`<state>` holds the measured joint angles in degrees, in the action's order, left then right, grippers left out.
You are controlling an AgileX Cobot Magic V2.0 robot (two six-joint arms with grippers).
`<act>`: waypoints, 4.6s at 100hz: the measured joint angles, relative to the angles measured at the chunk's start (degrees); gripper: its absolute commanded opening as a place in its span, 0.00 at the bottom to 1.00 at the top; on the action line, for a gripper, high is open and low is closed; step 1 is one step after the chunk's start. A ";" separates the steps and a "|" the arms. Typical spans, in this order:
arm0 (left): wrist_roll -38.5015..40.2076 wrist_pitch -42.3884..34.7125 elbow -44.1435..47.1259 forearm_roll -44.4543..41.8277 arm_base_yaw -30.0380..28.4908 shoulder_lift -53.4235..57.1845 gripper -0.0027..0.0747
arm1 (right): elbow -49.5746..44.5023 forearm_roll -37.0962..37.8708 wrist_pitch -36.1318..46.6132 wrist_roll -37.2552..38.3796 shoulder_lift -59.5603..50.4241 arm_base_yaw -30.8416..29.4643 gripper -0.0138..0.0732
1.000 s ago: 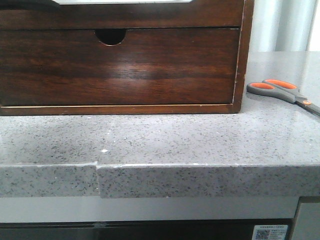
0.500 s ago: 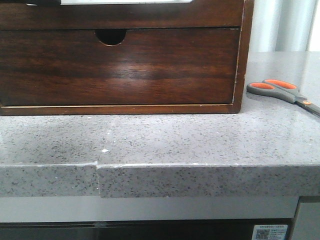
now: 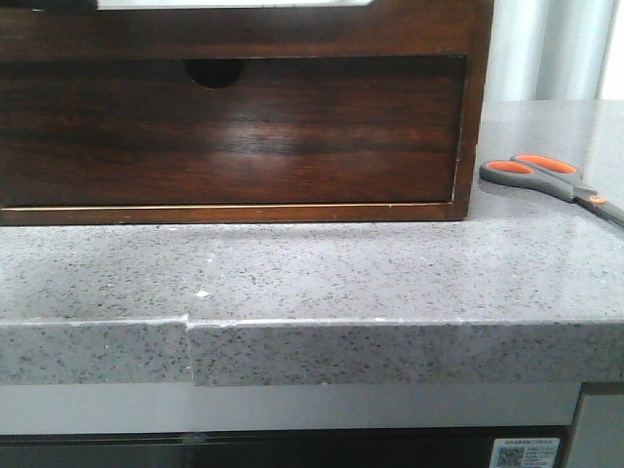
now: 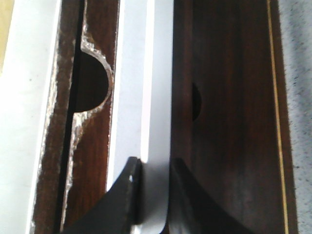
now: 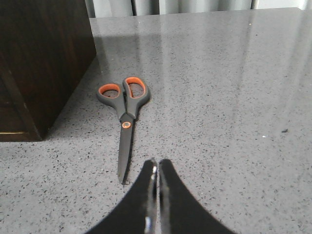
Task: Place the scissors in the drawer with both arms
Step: 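Pull the wooden drawer out toward the robot with the left gripper, then lower the open right gripper over the scissors' pivot, then close the right gripper on the scissors and lift them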
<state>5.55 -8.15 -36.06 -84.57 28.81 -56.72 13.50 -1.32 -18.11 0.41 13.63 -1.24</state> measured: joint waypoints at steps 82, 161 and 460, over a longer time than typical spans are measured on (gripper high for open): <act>-1.66 -9.05 15.05 0.00 0.00 20.50 0.32 | 0.00 0.00 -0.36 0.00 0.00 0.00 0.11; -0.76 -14.91 14.76 12.46 0.00 38.57 0.53 | 17.40 2.53 -6.28 0.00 23.91 3.41 0.48; -0.54 -13.82 14.76 14.40 0.00 39.78 0.53 | 74.88 -2.89 -38.50 -26.47 56.72 32.03 0.09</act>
<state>5.01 -21.97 -21.30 -70.18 28.81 -16.94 88.38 -4.21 -56.60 -26.06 70.35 30.79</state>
